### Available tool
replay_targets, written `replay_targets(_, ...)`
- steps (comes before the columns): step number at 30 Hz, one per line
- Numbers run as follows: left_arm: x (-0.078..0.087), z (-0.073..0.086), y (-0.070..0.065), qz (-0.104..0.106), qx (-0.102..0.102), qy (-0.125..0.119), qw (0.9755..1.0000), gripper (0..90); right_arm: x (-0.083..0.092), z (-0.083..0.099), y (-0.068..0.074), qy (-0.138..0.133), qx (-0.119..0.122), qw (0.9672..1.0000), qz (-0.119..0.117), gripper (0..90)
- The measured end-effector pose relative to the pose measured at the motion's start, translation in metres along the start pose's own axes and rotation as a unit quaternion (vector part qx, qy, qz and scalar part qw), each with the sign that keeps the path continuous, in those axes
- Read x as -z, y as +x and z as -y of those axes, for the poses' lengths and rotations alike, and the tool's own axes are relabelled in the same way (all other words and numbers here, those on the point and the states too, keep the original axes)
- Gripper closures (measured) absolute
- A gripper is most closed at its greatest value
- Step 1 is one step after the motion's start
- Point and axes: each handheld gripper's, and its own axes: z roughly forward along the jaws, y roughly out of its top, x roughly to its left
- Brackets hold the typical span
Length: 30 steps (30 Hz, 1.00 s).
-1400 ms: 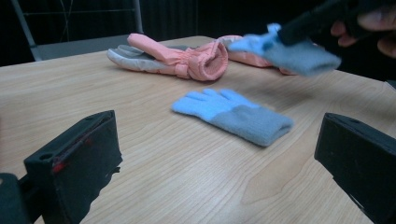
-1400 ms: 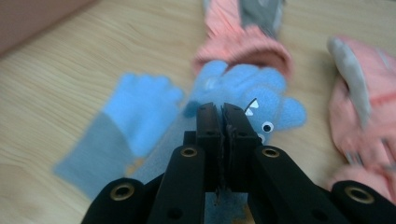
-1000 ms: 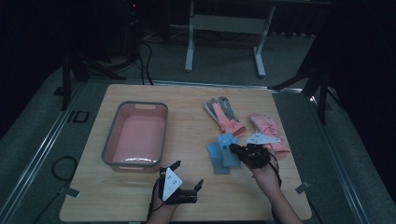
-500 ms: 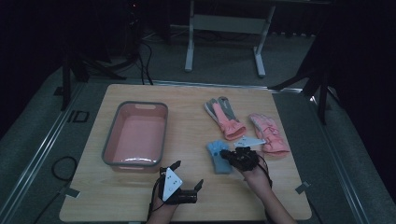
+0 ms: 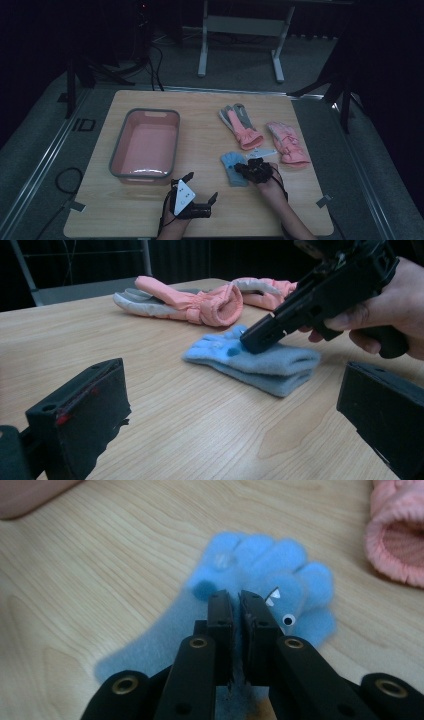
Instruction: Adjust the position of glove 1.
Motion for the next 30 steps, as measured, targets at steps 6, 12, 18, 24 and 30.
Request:
replay_targets(6,0.000,0.000,0.000,0.000,0.001,0.001,1.0000,0.3,-0.001,0.004,0.001,-0.004,0.006,1.0000,0.005,82.3)
replay_targets(12,-0.001,0.000,0.000,-0.004,0.008,0.001,1.0000,0.3,0.002,0.006,0.003,-0.008,0.014,0.9999,0.000,76.9)
replay_targets(18,-0.003,-0.001,0.003,0.012,0.017,0.010,0.9997,0.3,0.022,-0.001,0.006,-0.033,0.036,0.9988,-0.010,56.0)
replay_targets(24,-0.006,-0.004,-0.002,0.006,-0.017,0.042,0.9990,0.3,0.039,-0.003,-0.011,-0.051,0.004,0.9983,-0.026,21.0)
replay_targets(30,-0.008,-0.015,-0.003,0.044,-0.018,0.044,0.9979,0.3,0.045,0.003,-0.023,-0.059,0.008,0.9978,-0.030,14.6)
